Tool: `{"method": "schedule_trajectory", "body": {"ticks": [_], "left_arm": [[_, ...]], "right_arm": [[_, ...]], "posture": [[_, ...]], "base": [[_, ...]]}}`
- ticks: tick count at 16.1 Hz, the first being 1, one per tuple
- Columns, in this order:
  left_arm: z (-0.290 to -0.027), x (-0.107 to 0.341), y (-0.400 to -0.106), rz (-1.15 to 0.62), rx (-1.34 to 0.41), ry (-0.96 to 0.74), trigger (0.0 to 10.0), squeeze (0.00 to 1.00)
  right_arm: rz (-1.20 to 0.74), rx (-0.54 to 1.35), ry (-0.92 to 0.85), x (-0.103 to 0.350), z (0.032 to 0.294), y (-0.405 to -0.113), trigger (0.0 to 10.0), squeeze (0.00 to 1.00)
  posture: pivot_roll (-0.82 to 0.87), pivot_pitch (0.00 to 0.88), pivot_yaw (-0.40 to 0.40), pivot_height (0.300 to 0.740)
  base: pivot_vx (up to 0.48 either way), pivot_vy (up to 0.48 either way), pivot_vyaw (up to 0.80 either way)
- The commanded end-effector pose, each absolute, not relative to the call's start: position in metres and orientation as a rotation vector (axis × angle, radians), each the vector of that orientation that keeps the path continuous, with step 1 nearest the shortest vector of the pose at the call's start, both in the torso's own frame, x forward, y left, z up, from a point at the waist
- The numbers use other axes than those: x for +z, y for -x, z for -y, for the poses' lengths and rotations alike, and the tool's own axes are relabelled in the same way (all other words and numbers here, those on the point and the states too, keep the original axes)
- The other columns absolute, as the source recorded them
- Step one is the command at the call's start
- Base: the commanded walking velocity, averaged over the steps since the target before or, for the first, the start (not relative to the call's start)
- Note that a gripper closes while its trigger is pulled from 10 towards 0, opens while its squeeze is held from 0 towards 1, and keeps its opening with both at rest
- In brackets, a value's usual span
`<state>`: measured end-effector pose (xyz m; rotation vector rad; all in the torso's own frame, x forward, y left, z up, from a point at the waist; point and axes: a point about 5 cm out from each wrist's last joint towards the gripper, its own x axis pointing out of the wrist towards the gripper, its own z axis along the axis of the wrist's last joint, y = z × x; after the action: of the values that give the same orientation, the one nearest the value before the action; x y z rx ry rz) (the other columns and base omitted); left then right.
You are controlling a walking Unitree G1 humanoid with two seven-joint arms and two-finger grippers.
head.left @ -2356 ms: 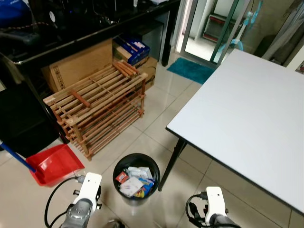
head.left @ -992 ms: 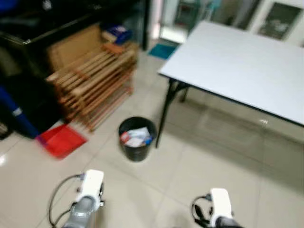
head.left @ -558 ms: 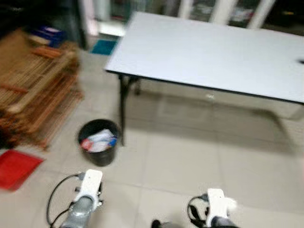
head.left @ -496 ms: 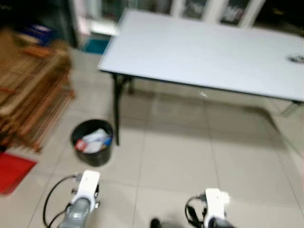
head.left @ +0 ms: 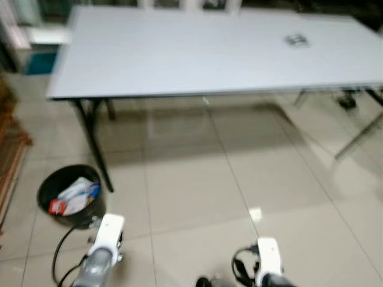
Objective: Picking trash to rubbish bin
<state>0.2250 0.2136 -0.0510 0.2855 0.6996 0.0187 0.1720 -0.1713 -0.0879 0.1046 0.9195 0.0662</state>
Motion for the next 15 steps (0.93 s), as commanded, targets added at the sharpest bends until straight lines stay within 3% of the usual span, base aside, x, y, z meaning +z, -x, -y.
{"method": "schedule_trajectory", "body": {"ticks": [1, 6, 15], "left_arm": [[-0.2146, -0.0572, -0.2154, -0.736, 0.017, -0.292, 10.0, 0.00], [-0.2157, -0.0579, -0.2149, -0.750, 0.026, -0.336, 10.0, 0.00], [-0.2170, -0.0585, -0.2145, -0.765, 0.040, -0.353, 10.0, 0.00]], "right_arm": [[-0.917, 0.057, -0.114, -0.0872, 0.1726, -0.1734, 10.0, 0.00], [-0.914, 0.062, -0.127, -0.0870, 0.1708, -0.1740, 10.0, 0.00], [-0.906, 0.068, -0.127, -0.0866, 0.1694, -0.1747, 10.0, 0.00]], "posture": [[-0.03, 0.096, -0.066, 0.740], [-0.03, 0.099, -0.063, 0.740], [-0.03, 0.096, -0.064, 0.740]], "base": [[0.000, 0.000, 0.00], [0.000, 0.000, 0.00], [0.000, -0.400, 0.05]]}}
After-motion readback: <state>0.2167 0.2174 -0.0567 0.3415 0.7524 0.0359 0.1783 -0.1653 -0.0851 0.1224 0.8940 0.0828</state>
